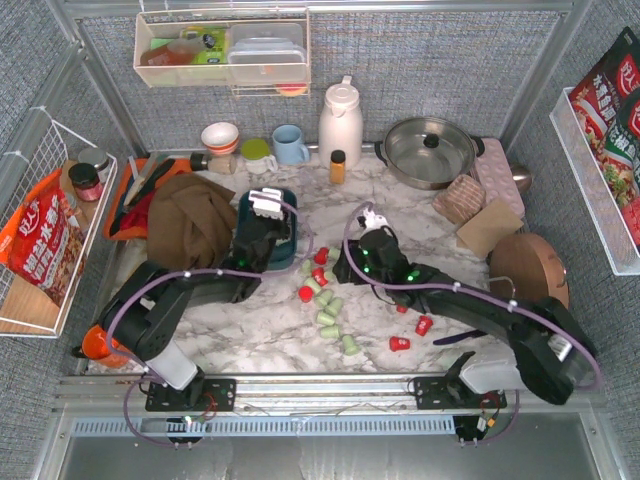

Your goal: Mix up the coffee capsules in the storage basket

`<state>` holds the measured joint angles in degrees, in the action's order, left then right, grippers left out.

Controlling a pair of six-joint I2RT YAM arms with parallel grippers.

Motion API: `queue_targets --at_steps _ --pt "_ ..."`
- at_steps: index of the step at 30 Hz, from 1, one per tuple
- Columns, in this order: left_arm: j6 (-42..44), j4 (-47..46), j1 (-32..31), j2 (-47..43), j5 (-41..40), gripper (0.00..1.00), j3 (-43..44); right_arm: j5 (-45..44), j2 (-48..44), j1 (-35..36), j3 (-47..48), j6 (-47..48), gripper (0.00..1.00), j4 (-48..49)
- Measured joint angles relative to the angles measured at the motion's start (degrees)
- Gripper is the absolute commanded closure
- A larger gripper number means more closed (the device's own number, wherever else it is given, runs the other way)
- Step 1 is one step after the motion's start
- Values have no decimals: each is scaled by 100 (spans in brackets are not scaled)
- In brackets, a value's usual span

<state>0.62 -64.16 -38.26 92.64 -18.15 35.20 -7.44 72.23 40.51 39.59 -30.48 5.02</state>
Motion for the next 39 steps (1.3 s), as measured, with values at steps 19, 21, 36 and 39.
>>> queue_targets --at_steps 19,21,36,39 --pt "-1152 2430 284 -11 -243 22 496 -1609 2199 461 1390 -3001 42 -1235" --pt "-1128 2385 284 -50 -236 21 437 -1624 2280 470 1427 -3108 42 -1272" --pt "-962 2208 282 -195 83 21 247 -1582 2811 474 1532 -3067 56 -929" --pt "-918 2199 282 -223 181 21 219 -1598 2815 474 1495 -2802 64 -855"
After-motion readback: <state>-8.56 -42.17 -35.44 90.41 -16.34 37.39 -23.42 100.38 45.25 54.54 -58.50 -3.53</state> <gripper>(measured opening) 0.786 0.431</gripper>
